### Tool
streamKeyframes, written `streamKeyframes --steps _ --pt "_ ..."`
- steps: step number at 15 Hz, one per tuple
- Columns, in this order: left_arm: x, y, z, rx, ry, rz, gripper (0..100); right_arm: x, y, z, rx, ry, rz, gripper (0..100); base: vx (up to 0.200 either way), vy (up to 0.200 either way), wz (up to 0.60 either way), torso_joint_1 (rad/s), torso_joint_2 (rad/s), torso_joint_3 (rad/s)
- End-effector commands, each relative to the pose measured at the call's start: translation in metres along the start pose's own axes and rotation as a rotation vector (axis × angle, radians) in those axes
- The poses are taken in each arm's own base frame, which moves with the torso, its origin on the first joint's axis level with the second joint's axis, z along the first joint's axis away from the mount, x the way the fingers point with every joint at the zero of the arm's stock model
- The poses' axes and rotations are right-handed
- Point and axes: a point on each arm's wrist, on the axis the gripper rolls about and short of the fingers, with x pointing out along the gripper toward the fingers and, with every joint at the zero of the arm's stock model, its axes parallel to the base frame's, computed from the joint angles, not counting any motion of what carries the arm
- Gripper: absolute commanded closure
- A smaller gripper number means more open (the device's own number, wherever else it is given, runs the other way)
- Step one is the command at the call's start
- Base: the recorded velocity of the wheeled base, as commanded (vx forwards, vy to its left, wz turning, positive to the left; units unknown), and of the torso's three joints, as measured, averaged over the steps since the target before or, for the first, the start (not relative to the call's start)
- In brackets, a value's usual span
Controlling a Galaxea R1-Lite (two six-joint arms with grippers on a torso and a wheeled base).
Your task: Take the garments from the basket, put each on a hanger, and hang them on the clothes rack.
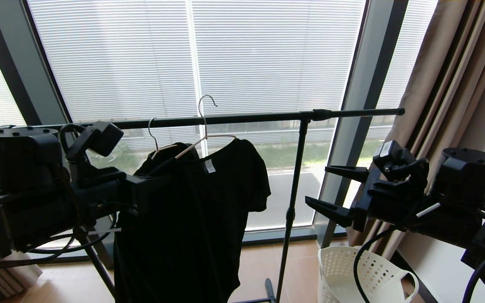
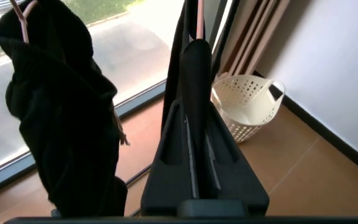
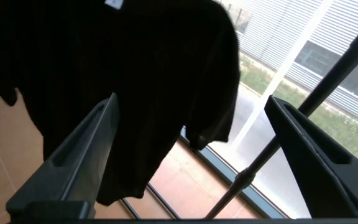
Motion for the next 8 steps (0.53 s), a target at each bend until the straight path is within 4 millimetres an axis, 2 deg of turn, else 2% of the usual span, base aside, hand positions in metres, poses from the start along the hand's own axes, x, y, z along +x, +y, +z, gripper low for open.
streamKeyframes --steps 1,2,5,8 --pt "0.029 0.009 -0.013 -0.018 0.051 0.004 100 0.003 -0.001 -0.003 0.005 0.010 0.003 0 0.000 0.000 0.00 0.000 0.00 0.000" --pt "0.044 0.014 -0.020 -0.018 0.046 0.020 100 0.003 -0.001 -0.005 0.007 0.014 0.002 0 0.000 0.000 0.00 0.000 0.00 0.000" --pt "0.073 0.023 -0.027 -0.011 0.005 0.078 100 0.003 -0.001 -0.006 0.010 0.018 0.003 0 0.000 0.000 0.00 0.000 0.00 0.000" --pt "0.087 0.026 -0.030 -0.032 -0.018 0.083 100 0.004 -0.001 -0.008 0.013 0.026 0.004 0 0.000 0.000 0.00 0.000 0.00 0.000"
